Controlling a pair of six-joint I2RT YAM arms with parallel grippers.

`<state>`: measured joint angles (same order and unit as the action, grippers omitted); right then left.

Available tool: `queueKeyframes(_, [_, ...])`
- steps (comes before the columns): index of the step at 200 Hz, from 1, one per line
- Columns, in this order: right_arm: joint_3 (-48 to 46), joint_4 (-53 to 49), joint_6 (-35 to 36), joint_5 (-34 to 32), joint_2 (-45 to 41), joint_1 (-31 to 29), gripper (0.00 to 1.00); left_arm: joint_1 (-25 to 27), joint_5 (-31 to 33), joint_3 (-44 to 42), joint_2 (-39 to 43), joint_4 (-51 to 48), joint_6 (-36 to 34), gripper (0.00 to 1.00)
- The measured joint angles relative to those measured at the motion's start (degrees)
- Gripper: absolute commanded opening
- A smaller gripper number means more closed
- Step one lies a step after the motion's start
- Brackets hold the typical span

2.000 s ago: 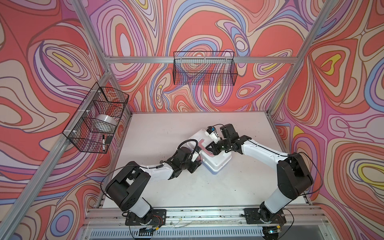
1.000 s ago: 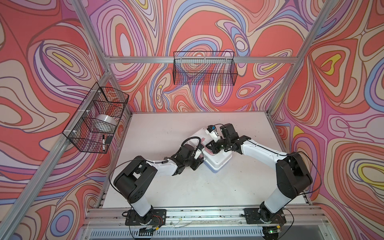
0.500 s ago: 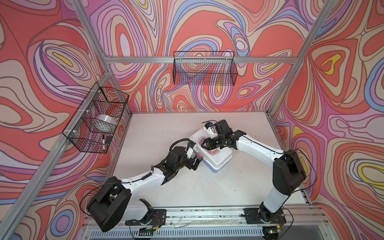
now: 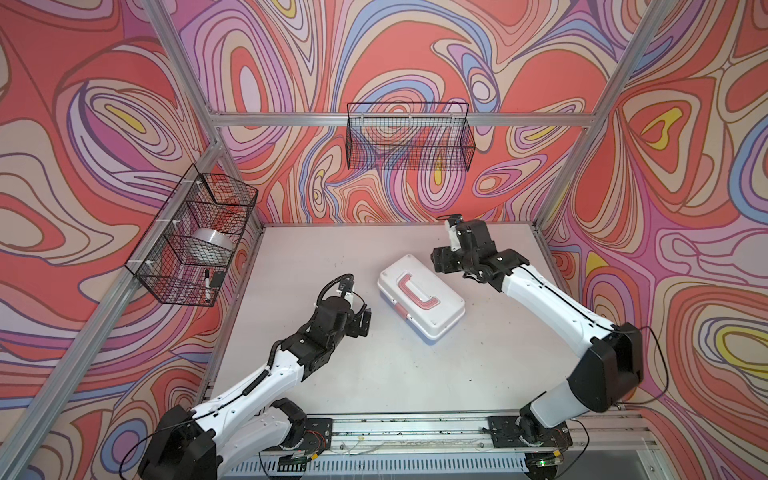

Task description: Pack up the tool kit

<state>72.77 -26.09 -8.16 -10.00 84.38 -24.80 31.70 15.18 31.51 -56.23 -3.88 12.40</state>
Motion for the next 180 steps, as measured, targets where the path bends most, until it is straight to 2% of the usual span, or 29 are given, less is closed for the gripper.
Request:
queueKeyframes(31, [-26.1, 20.4, 6.4, -5.8, -12.4, 9.3, 0.89, -8.0, 3.4, -5.1, 5.9, 0.6, 0.9, 1.00])
queueKeyframes(45, [-36.6, 29.4, 7.6, -7.2, -14.3, 12.8, 0.90, -12.2, 3.8, -7.3, 7.1, 1.8, 0.9, 1.00])
queueKeyframes(67, [-48.1, 41.9, 9.2, -7.2, -13.3, 13.3, 0.90, -16.8, 5.1, -8.4, 5.2, 5.1, 0.0, 1.00])
queueKeyframes(84, [-51.4, 52.5, 10.7, -7.7, -9.1, 13.1, 0.90, -18.6, 5.9, -8.7, 1.7, 10.4, -1.3, 1.00])
queueKeyframes(109, [-52.2, 71.1, 12.1, -7.9, 3.0, 14.3, 0.90, -21.1, 5.9, -11.9, -6.0, 23.7, -4.4, 1.00])
queueKeyframes(116, [-52.0, 74.9, 12.4, -8.0, 6.4, 14.6, 0.93, -22.4, 5.4, -12.8, -8.9, 27.0, -5.0, 1.00])
queueKeyframes(143, [-52.0, 82.7, 11.2, -7.8, 11.5, 17.0, 0.98, -26.9, 1.8, -13.9, -18.4, 36.5, -6.8, 1.00])
queueKeyframes(162, [-51.9, 88.2, 10.6, -7.9, 13.7, 18.5, 0.98, -28.2, -1.0, -12.2, -21.3, 38.2, -7.8, 0.92])
queueKeyframes(180, [-51.9, 90.2, 10.4, -8.1, 14.2, 18.5, 0.98, -30.1, -4.9, -10.3, -23.5, 41.3, -8.4, 0.96])
